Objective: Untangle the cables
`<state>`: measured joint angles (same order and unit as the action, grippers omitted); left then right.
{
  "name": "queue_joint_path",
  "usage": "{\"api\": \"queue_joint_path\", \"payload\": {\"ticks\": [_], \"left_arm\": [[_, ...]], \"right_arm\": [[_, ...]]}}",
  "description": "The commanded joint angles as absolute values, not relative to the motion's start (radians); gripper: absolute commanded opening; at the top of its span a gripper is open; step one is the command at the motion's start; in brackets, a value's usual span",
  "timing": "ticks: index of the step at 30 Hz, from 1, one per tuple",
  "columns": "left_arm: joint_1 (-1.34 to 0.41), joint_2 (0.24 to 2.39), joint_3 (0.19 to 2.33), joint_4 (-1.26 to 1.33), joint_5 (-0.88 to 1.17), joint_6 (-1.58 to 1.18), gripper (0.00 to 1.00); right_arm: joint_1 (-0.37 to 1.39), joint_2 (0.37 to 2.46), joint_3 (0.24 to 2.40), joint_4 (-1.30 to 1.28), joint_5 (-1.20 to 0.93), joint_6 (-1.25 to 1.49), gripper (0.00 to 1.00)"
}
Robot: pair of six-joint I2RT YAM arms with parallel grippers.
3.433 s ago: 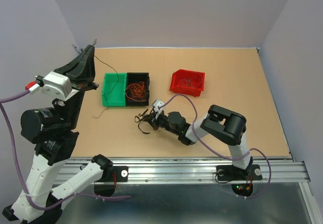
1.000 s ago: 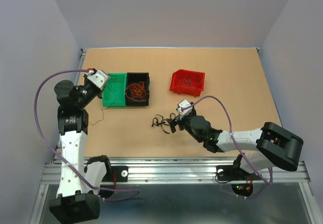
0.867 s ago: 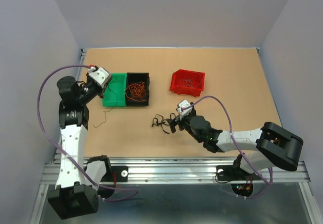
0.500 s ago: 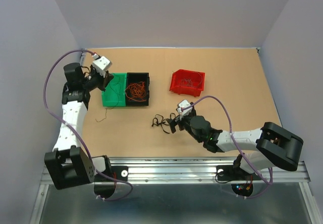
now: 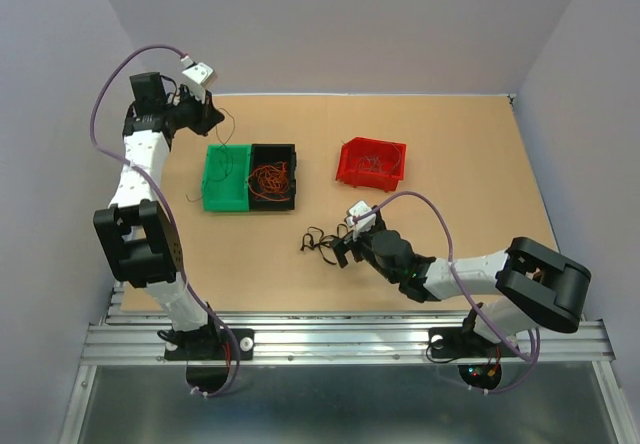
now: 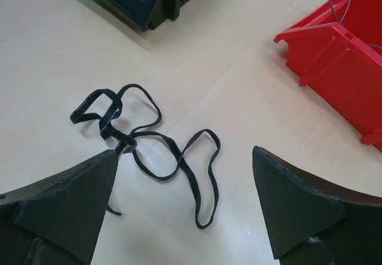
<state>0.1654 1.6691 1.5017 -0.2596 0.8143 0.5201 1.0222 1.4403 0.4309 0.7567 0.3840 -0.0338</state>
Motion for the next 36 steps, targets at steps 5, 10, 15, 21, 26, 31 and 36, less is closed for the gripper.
{"api": "queue_joint_path", "payload": {"ticks": [5,10,15,21,26,31,36], "left_arm": [[0.169,1.805,1.637,-0.218,0.864,0.382,0.00],[0.169,1.867,1.672,-0.181,0.871,0.255,0.00],[0.169,1.832,1.609,-0.192,0.888,0.180,0.00],[0.167,1.687,1.468,-0.057,0.835,0.118,0.00],[0.169,1.716,1.512,0.054,0.830,0.012,0.00],[0.166,1.782,1.506,0.248,0.782,-0.081,0.00],[0.167,1.809,1.422,0.379,0.796,-0.075,0.00]], "right_arm": [[1.026,1.442,0.486,0.788,0.367,-0.031,0.99],[1.026,1.439,0.486,0.788,0.364,-0.029,0.99],[1.026,1.430,0.479,0.788,0.364,-0.028,0.99],[1.026,1.430,0.476,0.788,0.354,-0.029,0.99],[1.026,1.451,0.492,0.790,0.350,-0.029,0.99],[1.028,1.468,0.503,0.790,0.333,-0.028,0.99],[1.026,1.457,0.496,0.790,0.334,-0.031,0.99]]}}
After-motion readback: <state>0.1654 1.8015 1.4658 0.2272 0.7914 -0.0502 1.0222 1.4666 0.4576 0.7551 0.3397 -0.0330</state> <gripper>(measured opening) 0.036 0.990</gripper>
